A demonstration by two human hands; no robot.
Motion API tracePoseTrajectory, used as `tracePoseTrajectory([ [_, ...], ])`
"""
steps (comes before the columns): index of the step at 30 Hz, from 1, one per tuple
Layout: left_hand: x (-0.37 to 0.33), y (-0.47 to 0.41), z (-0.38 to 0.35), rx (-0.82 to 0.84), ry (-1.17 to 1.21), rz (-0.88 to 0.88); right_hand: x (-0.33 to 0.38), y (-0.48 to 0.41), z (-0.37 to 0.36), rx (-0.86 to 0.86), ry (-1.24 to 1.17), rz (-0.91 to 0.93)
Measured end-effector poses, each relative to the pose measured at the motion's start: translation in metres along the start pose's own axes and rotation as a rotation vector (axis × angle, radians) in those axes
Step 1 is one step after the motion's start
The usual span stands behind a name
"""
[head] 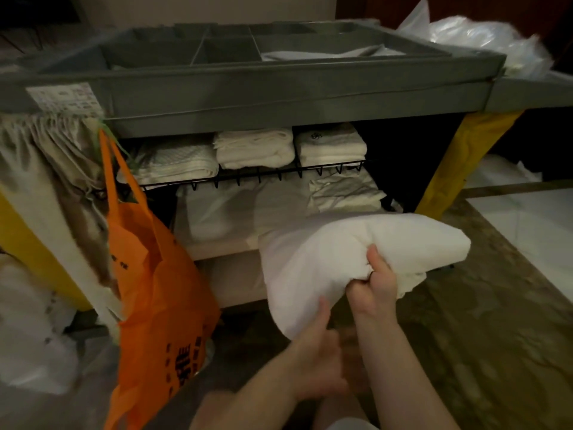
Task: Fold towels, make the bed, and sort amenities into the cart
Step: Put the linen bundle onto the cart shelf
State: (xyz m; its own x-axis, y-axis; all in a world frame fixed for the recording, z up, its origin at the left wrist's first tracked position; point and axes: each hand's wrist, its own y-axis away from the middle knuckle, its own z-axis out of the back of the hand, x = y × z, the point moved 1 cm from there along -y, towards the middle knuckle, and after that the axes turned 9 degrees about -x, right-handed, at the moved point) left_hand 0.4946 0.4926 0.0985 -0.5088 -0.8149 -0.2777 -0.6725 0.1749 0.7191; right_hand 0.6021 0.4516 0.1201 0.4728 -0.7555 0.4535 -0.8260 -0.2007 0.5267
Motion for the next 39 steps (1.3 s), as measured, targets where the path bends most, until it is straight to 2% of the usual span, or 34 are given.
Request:
tracePoseTrajectory([
  [1, -0.001, -0.008, -0.004, 0.083, 0.230, -0.069, -0.002, 0.002, 0.001, 0.011, 0.001, -0.009],
  [3, -0.014, -0.020, -0.005, 0.056, 0.578, -0.312, -0.006, 0.009, 0.003, 0.052, -0.001, -0.028],
  [6, -0.049, -0.019, 0.002, -0.125, 0.757, -0.557, -0.014, 0.015, 0.009, 0.173, -0.061, -0.038],
  [8, -0.073, -0.015, 0.011, -0.252, 0.714, -0.621, -0.016, 0.010, 0.015, 0.192, -0.113, -0.064],
  [10, -0.088, -0.009, 0.012, -0.348, 0.650, -0.599, -0.015, 0.004, 0.018, 0.210, -0.123, -0.074],
  [17, -0.102, -0.008, 0.011, -0.361, 0.614, -0.549, 0.014, -0.010, 0.039, 0.247, -0.189, -0.103],
  [22, -0.098, -0.011, 0.023, -0.279, 0.554, -0.565, 0.027, -0.027, 0.085, 0.042, -0.194, -0.169],
  [26, -0.095, -0.010, 0.023, -0.278, 0.447, -0.600, 0.005, -0.036, 0.115, -0.229, -0.094, -0.266],
  [28, -0.098, -0.007, 0.025, -0.302, 0.377, -0.634, 0.002, -0.041, 0.121, -0.395, 0.065, -0.255],
  [30, -0.104, -0.004, 0.029, -0.321, 0.334, -0.672, 0.010, -0.043, 0.117, -0.478, 0.424, -0.084],
  [32, -0.112, -0.001, 0.032, -0.324, 0.309, -0.691, 0.015, -0.048, 0.105, -0.363, 0.838, 0.097],
  [34, -0.118, 0.002, 0.032, -0.328, 0.266, -0.710, 0.013, -0.047, 0.086, -0.175, 1.143, 0.136],
  [36, -0.122, 0.008, 0.029, -0.333, 0.225, -0.723, 0.005, -0.046, 0.070, 0.019, 1.296, 0.082],
  [39, -0.121, 0.015, 0.031, -0.322, 0.189, -0.705, -0.009, -0.047, 0.049, 0.216, 1.372, 0.029],
])
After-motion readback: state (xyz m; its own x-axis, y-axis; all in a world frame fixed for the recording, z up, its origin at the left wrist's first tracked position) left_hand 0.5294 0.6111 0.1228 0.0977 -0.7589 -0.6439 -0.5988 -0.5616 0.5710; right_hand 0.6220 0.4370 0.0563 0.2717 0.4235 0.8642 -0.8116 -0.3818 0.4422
